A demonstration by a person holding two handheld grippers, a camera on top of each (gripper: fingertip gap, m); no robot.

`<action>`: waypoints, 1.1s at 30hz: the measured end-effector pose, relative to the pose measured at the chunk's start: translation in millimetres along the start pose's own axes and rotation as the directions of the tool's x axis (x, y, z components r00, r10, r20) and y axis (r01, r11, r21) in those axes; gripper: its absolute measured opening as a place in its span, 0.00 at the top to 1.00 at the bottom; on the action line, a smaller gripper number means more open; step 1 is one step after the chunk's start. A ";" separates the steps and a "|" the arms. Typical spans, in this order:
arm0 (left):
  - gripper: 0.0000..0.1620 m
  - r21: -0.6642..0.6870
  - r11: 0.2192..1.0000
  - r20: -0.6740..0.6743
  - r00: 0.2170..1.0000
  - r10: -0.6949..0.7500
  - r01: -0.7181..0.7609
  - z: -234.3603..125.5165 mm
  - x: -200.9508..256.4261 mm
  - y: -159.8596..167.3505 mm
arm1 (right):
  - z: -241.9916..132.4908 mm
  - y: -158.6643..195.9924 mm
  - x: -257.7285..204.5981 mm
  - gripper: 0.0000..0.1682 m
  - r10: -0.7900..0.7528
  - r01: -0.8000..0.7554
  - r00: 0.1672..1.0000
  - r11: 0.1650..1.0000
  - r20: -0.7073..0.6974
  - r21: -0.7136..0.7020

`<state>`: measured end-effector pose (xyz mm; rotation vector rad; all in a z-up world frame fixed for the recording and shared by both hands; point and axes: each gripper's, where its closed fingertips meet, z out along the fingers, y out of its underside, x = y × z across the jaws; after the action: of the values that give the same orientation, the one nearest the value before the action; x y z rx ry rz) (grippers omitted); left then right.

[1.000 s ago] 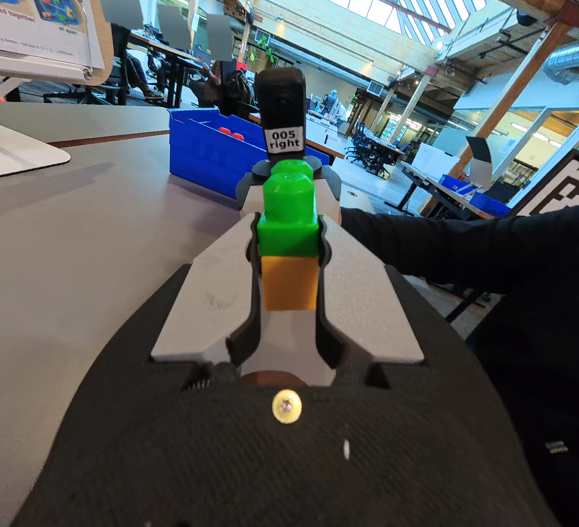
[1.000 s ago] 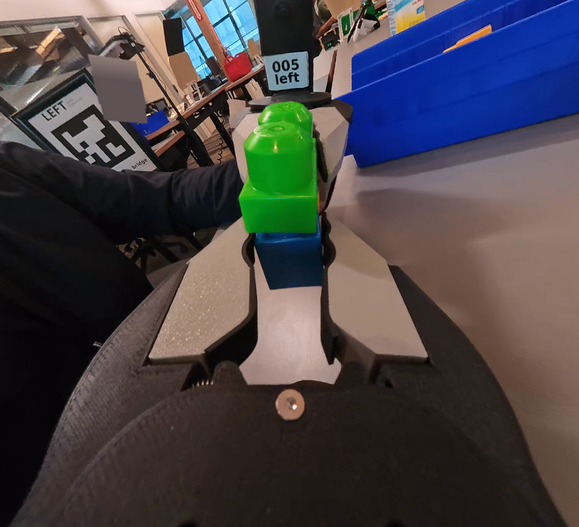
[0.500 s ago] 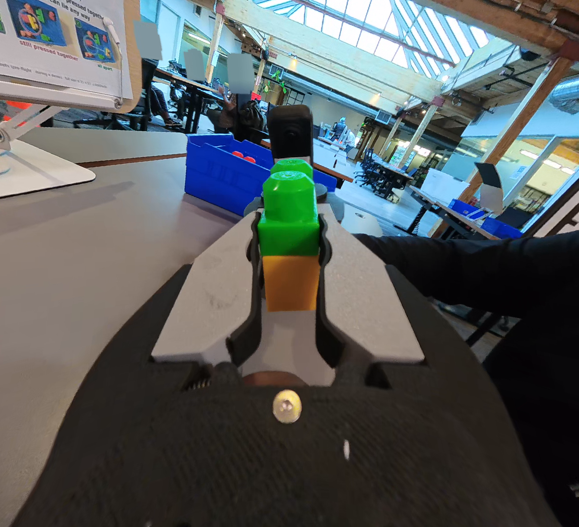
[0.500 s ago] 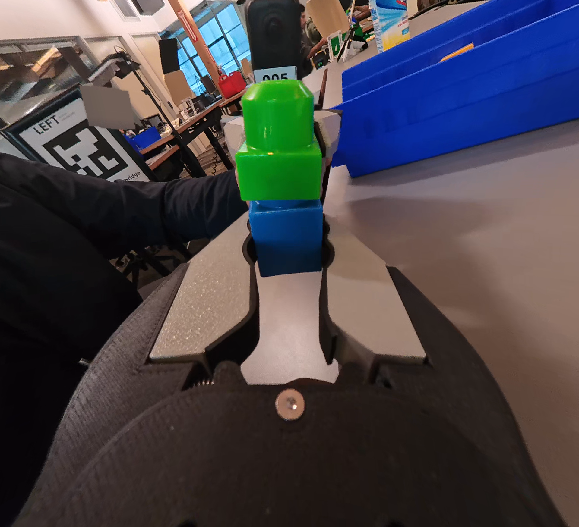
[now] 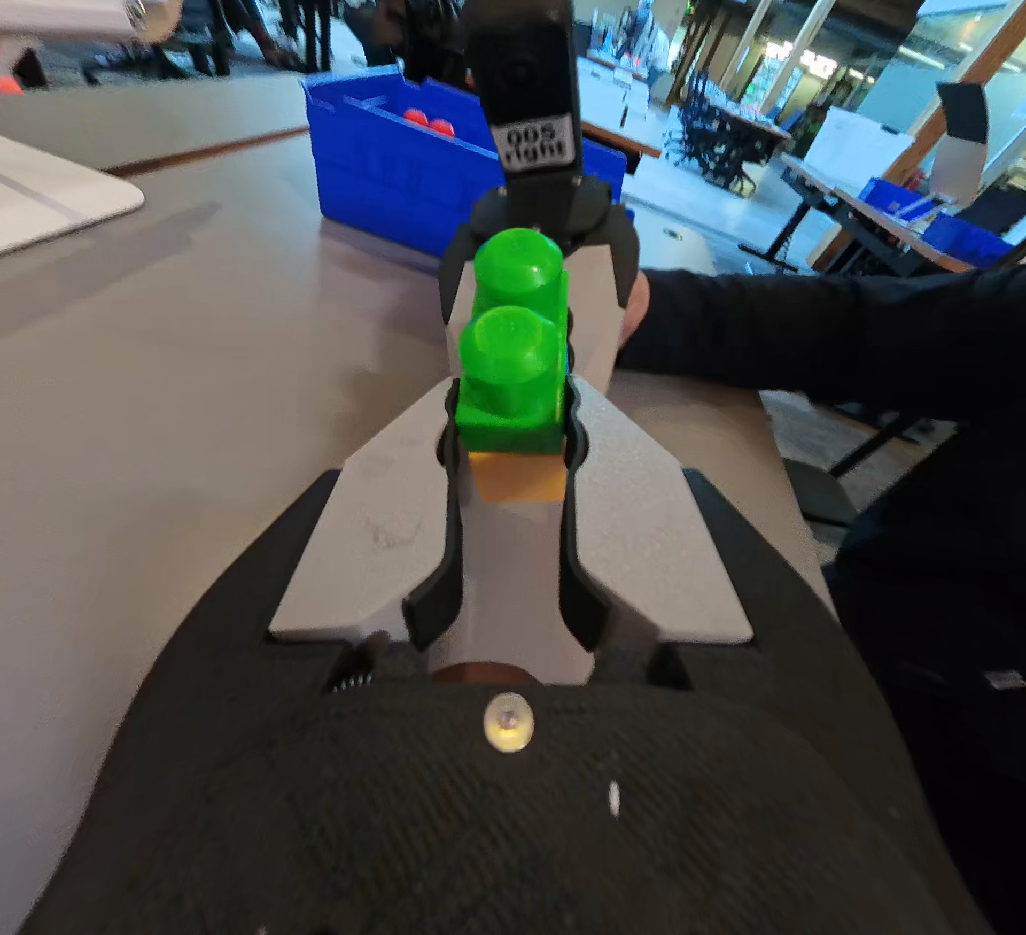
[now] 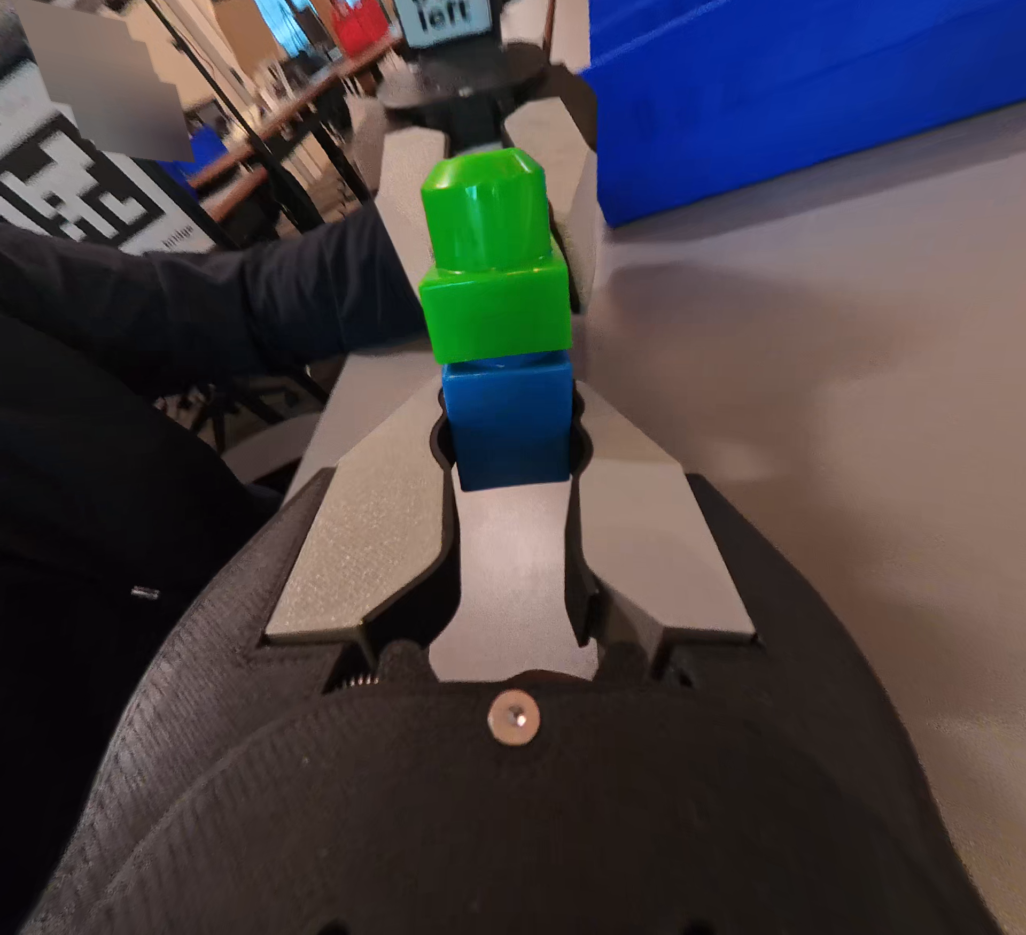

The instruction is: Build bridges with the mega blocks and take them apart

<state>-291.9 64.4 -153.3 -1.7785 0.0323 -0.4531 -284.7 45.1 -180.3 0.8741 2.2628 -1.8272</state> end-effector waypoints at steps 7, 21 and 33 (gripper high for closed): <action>0.75 0.010 0.998 -0.054 0.996 -0.067 0.067 1.2 2.9 4.4 | -0.3 6.6 2.6 0.78 0.005 -0.006 1.000 0.999 -0.009 -0.046; 0.80 0.142 0.984 -0.049 0.993 -0.103 0.109 -2.6 0.1 -17.1 | 5.5 3.7 -0.2 0.78 0.049 -0.048 0.998 0.999 0.032 -0.016; 0.81 -0.194 0.979 -0.059 0.995 -0.076 0.064 -6.3 4.3 30.4 | 17.0 35.4 5.0 0.79 -0.039 0.028 0.998 0.977 -0.049 -0.213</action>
<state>-283.4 49.4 -179.5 -1.9582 0.0615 -0.5755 -276.0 35.2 -217.7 0.8610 2.4622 -1.5531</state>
